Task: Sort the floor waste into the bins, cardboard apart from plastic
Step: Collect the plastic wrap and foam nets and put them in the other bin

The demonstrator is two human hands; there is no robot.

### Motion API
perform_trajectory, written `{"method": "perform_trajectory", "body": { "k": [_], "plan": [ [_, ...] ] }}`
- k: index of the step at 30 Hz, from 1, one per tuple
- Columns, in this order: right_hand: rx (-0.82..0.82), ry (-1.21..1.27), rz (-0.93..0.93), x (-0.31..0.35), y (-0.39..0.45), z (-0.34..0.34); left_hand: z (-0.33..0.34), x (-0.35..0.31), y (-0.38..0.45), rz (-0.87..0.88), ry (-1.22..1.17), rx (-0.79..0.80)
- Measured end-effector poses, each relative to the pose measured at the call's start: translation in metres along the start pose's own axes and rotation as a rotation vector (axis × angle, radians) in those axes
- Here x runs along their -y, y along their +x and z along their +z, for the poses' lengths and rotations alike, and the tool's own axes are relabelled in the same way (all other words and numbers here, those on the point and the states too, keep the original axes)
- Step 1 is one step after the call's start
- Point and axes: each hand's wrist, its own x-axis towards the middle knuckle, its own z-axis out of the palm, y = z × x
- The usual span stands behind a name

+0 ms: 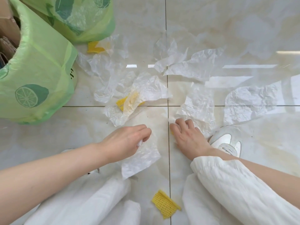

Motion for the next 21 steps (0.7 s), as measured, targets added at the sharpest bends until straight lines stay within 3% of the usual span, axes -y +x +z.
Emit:
{"method": "perform_trajectory", "body": {
  "k": [3,8,13,16,21],
  "plan": [
    [-0.093,0.088,-0.028,-0.003,0.004,0.004,0.002,0.001,-0.013,-0.117,0.121,0.202],
    [-0.073,0.135,-0.109,-0.004,0.007,-0.007,0.017,0.018,-0.033,-0.029,0.273,0.402],
    [-0.068,0.212,-0.358,0.024,-0.011,-0.018,0.032,0.032,-0.037,0.056,0.411,0.384],
    [-0.026,0.156,-0.580,0.043,-0.021,-0.003,0.031,0.037,-0.037,-0.006,0.323,0.411],
    [0.134,-0.013,-1.160,0.056,-0.050,0.030,0.021,0.041,-0.036,-0.032,0.316,0.444]
  ]
}}
